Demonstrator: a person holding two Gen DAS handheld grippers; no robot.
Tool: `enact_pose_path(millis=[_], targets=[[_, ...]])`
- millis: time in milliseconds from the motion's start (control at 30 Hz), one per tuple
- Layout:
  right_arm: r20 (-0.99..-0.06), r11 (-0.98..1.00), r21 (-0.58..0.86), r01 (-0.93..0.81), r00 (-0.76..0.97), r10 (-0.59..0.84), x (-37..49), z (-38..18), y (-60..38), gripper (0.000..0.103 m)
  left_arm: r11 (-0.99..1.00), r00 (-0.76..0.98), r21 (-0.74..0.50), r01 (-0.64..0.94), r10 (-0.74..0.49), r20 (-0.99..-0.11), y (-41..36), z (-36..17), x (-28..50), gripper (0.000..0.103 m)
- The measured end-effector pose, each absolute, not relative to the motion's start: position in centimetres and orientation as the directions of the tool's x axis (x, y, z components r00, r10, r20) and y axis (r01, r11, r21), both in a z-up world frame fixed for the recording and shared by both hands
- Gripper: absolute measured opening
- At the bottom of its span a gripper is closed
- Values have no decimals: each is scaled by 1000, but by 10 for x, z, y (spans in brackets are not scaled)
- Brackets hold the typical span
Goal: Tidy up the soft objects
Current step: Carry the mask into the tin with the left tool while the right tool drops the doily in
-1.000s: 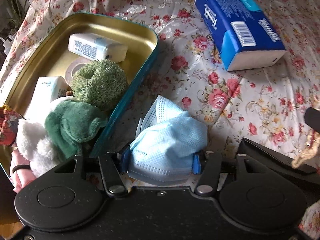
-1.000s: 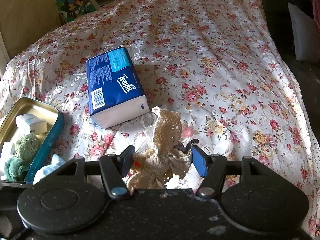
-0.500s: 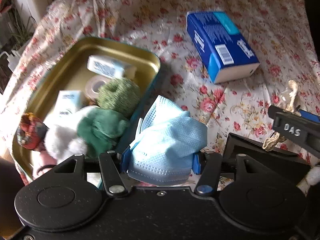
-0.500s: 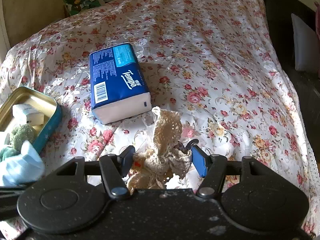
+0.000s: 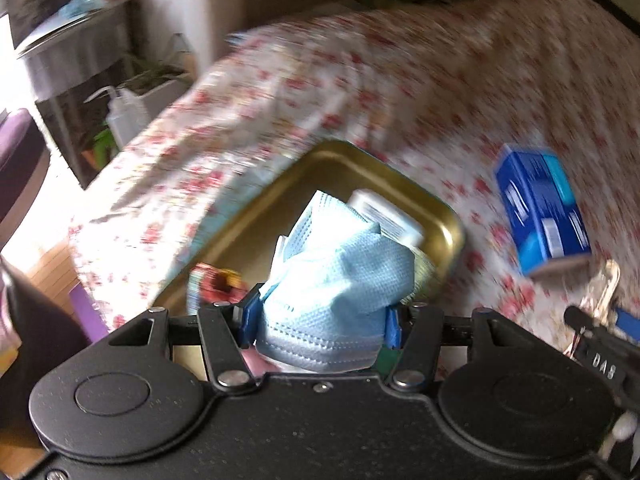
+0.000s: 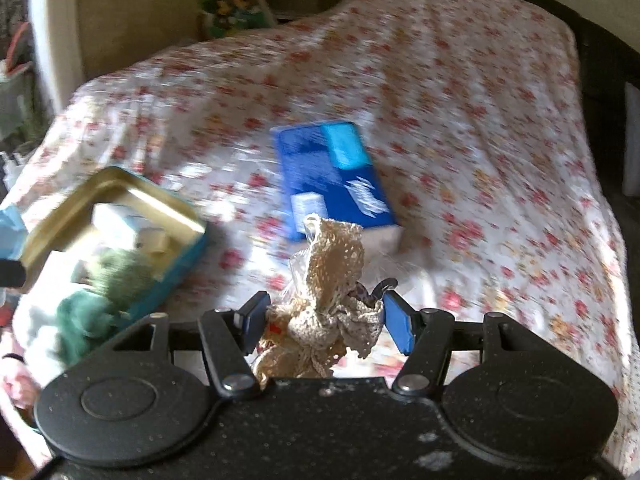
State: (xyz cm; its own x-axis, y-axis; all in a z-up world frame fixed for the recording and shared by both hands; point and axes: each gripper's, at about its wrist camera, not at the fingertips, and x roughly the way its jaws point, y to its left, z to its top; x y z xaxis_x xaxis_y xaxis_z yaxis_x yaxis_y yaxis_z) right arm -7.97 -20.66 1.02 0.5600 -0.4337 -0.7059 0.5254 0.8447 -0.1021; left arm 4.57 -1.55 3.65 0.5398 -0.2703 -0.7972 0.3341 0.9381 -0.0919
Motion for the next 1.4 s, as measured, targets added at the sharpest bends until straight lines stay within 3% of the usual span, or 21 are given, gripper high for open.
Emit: enact_pose_path(millis=[600, 767, 867, 1167, 1400], targets=[[-735, 935, 25, 353, 641, -222, 76, 78, -125, 61, 960, 525, -175, 220, -267, -808, 23, 43, 74, 55], [-740, 943, -1, 333, 634, -225, 111, 75, -113, 62, 968, 559, -155, 197, -241, -793, 26, 48, 76, 64], [-746, 949, -1, 315, 632, -210, 127, 69, -110, 68, 969, 563, -159, 187, -239, -791, 27, 48, 78, 67], [-743, 946, -21, 323, 628, -231, 138, 61, -104, 69, 963, 556, -177, 202, -261, -789, 24, 49, 77, 72], [-743, 941, -30, 337, 622, -246, 126, 61, -108, 69, 959, 568, -180, 221, -276, -775, 21, 52, 72, 82]])
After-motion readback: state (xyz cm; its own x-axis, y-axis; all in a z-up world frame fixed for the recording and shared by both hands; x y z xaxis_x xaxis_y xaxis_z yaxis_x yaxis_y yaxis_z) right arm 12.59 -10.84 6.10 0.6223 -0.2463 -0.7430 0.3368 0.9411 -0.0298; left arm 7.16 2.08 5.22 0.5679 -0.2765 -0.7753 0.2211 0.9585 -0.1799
